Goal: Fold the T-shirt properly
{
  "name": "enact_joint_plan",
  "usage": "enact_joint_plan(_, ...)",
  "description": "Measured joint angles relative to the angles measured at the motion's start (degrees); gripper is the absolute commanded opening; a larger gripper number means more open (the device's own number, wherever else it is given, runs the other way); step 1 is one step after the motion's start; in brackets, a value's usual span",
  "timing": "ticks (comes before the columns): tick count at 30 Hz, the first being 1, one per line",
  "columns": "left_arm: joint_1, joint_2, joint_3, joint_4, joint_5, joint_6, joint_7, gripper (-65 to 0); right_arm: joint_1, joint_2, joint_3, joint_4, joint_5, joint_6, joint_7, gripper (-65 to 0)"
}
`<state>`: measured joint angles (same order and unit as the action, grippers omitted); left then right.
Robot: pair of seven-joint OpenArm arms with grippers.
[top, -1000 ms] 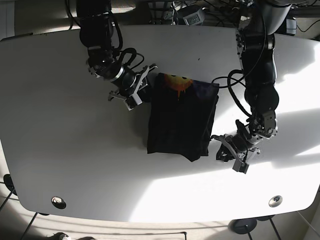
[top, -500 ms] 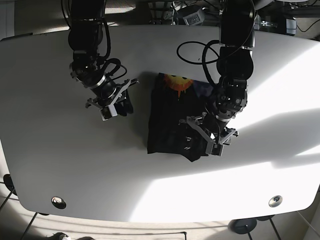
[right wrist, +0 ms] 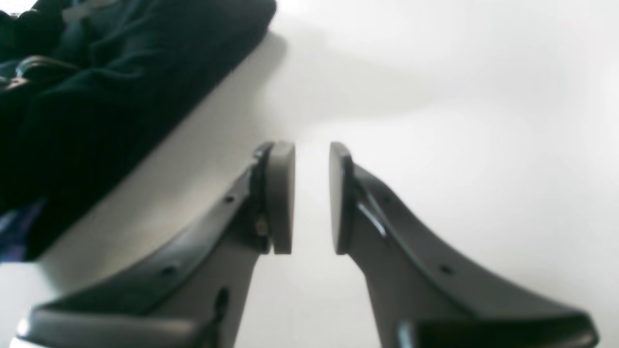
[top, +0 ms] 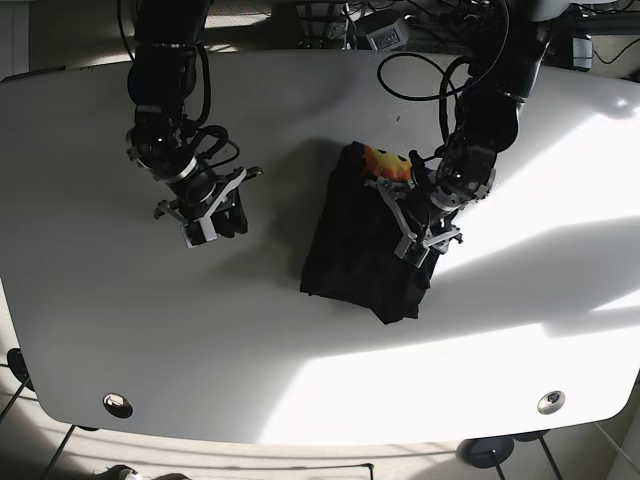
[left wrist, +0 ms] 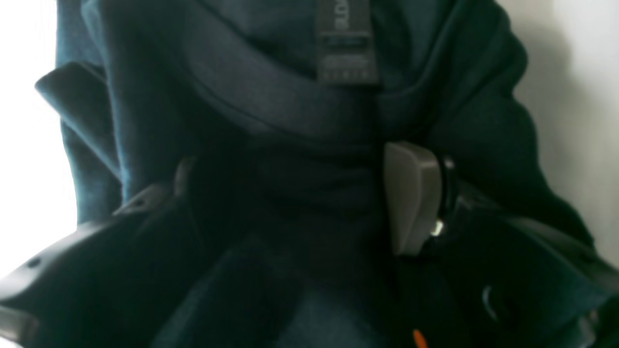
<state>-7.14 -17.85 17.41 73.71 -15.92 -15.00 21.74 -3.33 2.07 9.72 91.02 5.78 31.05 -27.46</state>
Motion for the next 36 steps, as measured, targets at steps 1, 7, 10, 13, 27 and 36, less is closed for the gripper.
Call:
enact_joint_plan(1, 0.35, -1.97, -1.97, -0.59, -0.72, -1.60, -0.33, -21.7, 0.00, 0.00, -0.02, 0.00, 0.00, 0.02, -0.02, -53.4)
enact_joint_plan(7, 2.54, -16.13, -17.84, -7.10, 1.11, -9.38, 2.29, -21.7, -0.11, -0.17, 0.00, 0.00, 0.02, 0.00, 0.02, -53.4)
enact_joint_plan(10, 2.73, -20.48, -22.82, -12.59, 1.11, -14.78, 2.56, -21.7, -0.20, -0.28, 0.00, 0.04, 0.02, 0.02, 0.00, -53.4)
enact_joint_plan(13, 3.13, -24.87, -26.75, -18.32, 2.08, -19.80, 2.54, -21.7, -0.68, -0.31, 0.00, 2.19, 0.02, 0.02, 0.02, -53.4)
enact_joint_plan(27, 6.71, -34.71, -40.00, -21.97, 1.79, -25.11, -7.30, -21.7, -6.12, -0.26, -0.22, 8.52, 0.02, 0.04, 0.28, -53.4)
enact_joint_plan(36, 9.60, -10.75, -43.56, 5.46, 9.62, -18.08, -3.13, -21.7, -13.64, 2.40, 4.04, 7.30, -0.68, -0.42, 16.92, -53.4)
